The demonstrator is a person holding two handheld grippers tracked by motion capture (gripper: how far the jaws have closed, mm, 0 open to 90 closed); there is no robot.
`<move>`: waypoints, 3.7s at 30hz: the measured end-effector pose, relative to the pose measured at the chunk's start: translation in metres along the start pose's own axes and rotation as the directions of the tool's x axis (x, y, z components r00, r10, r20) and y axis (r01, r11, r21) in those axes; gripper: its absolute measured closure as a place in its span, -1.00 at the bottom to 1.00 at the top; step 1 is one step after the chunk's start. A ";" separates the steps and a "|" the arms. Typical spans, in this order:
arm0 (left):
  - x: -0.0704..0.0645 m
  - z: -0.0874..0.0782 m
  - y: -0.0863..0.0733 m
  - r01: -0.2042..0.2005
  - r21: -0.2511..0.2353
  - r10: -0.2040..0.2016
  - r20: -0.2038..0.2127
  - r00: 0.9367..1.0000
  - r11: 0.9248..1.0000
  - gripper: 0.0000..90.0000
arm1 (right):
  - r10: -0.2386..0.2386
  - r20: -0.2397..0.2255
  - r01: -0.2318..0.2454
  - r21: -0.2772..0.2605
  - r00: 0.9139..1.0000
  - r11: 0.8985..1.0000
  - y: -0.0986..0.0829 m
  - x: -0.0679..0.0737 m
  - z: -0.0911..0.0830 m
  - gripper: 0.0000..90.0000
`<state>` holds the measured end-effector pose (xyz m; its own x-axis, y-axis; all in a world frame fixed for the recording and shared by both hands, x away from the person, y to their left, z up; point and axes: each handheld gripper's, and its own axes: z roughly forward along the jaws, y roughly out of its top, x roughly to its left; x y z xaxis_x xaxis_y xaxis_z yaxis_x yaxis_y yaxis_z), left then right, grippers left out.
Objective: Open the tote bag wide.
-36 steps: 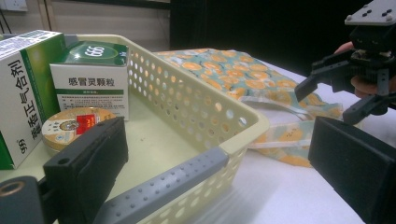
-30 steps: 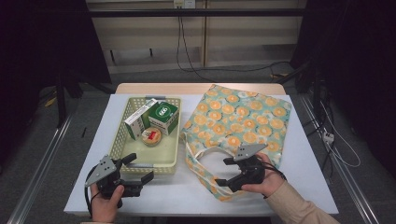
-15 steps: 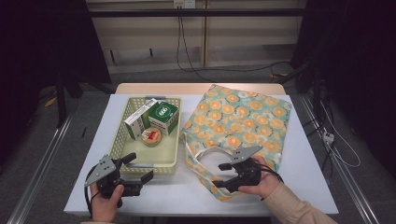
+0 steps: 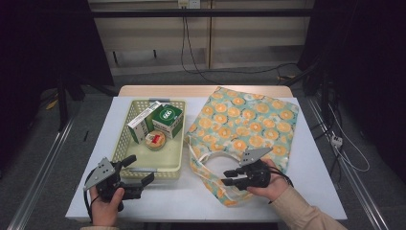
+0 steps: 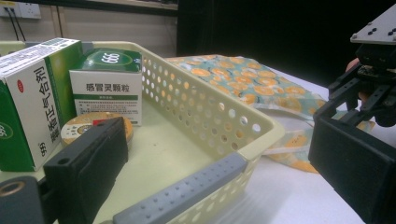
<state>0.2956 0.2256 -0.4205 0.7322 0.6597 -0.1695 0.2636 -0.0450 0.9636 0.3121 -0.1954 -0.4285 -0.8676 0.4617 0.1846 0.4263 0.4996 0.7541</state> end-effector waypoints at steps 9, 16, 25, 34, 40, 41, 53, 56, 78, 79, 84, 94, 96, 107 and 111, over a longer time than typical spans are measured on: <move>0.000 0.001 0.000 -0.005 0.007 0.005 -0.005 1.000 1.000 -0.90 | 0.004 -0.049 -0.004 -0.008 0.999 1.000 0.002 -0.001 -0.003 0.90; 0.000 0.000 0.000 -0.007 0.010 0.007 -0.014 1.000 1.000 -0.90 | 0.020 -0.065 -0.021 -0.011 0.998 1.000 0.002 -0.004 -0.004 1.00; 0.000 0.000 0.002 -0.017 0.009 0.017 -0.033 0.999 1.000 -0.91 | 0.025 -0.063 -0.026 -0.010 0.998 1.000 0.004 -0.004 -0.005 1.00; 0.001 0.000 0.003 -0.014 0.007 0.014 -0.048 0.999 1.000 -0.92 | 0.024 -0.063 -0.026 -0.024 0.998 0.999 0.007 -0.004 -0.009 1.00; 0.004 -0.001 0.002 -0.009 0.008 0.010 -0.056 0.998 1.000 -0.92 | 0.038 -0.054 -0.040 -0.052 0.998 0.998 0.010 -0.009 -0.019 1.00; 0.004 -0.001 0.002 -0.008 0.008 0.009 -0.057 0.998 1.000 -0.92 | 0.043 -0.051 -0.046 -0.059 0.998 0.997 0.010 -0.011 -0.020 1.00; 0.002 0.001 0.001 -0.015 0.017 0.016 -0.055 0.998 1.000 -0.92 | 0.099 0.028 -0.095 -0.122 0.995 0.988 0.012 -0.036 -0.043 1.00; 0.003 0.001 0.001 -0.015 0.023 0.016 -0.055 0.998 1.000 -0.92 | 0.125 0.039 -0.118 -0.138 0.991 0.983 0.012 -0.046 -0.047 1.00; 0.004 0.000 -0.001 -0.009 0.024 0.010 -0.062 0.998 1.000 -0.92 | 0.225 0.127 -0.203 -0.168 0.966 0.965 0.006 -0.100 -0.055 1.00; 0.004 0.000 -0.001 -0.008 0.024 0.009 -0.061 0.998 1.000 -0.92 | 0.234 0.129 -0.212 -0.168 0.964 0.963 0.005 -0.103 -0.055 1.00; 0.005 0.000 -0.002 -0.010 0.032 0.012 -0.062 0.998 0.999 -0.92 | 0.259 0.138 -0.236 -0.168 0.956 0.957 0.003 -0.120 -0.056 1.00; 0.006 0.003 -0.002 -0.006 0.035 0.007 -0.052 0.999 0.999 -0.92 | 0.256 0.130 -0.236 -0.152 0.958 0.960 0.022 -0.148 -0.060 1.00; 0.006 0.002 -0.002 -0.004 0.035 0.006 -0.053 0.999 0.999 -0.92 | 0.270 0.115 -0.249 -0.168 0.956 0.954 0.023 -0.152 -0.061 1.00; 0.006 0.002 -0.002 -0.006 0.036 0.008 -0.053 0.999 0.999 -0.92 | 0.287 0.142 -0.263 -0.167 0.947 0.950 0.024 -0.167 -0.062 1.00; 0.005 0.003 -0.002 -0.003 0.036 0.005 -0.050 0.999 0.999 -0.92 | 0.311 0.136 -0.283 -0.189 0.941 0.940 0.021 -0.173 -0.064 1.00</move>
<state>0.3007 0.2267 -0.4235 0.7012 0.6961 -0.1543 0.2836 -0.0737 0.9561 0.4545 -0.3112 -0.4046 -0.6485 0.6897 0.3221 0.5982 0.2001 0.7759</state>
